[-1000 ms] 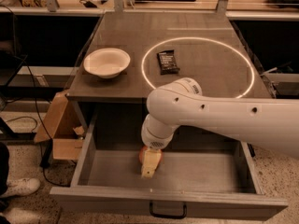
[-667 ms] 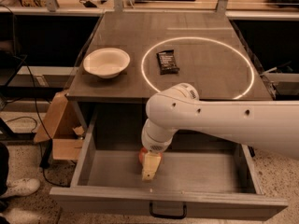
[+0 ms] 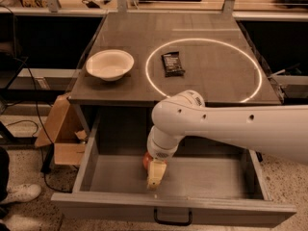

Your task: Pick apple from top drawer and place on counter

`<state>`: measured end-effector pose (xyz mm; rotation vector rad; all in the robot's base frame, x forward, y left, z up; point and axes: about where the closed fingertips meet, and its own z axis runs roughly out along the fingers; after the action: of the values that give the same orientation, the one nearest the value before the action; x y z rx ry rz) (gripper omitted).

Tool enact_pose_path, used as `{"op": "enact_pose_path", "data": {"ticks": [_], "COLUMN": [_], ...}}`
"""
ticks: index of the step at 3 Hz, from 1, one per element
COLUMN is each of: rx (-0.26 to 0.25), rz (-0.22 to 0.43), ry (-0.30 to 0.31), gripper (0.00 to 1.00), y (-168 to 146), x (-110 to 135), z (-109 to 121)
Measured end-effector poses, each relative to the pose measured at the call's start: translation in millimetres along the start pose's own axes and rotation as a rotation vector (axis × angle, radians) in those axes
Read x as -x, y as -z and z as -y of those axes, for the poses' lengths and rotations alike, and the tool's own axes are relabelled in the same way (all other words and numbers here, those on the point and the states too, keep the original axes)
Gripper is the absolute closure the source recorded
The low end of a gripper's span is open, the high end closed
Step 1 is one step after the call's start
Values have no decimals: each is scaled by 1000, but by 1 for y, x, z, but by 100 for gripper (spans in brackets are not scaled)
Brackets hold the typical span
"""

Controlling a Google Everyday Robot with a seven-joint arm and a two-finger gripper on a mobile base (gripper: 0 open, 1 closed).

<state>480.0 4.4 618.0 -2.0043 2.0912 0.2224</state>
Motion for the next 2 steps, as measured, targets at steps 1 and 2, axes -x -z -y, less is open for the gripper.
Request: {"op": "enact_pose_path", "data": {"ticks": [1,2], "rx": [17,17], "rz": [5,5], "ry": [-5,-5], "gripper": [3,26], "y": [-6,-6], "x": [0,0], "z": [-2,-2]}}
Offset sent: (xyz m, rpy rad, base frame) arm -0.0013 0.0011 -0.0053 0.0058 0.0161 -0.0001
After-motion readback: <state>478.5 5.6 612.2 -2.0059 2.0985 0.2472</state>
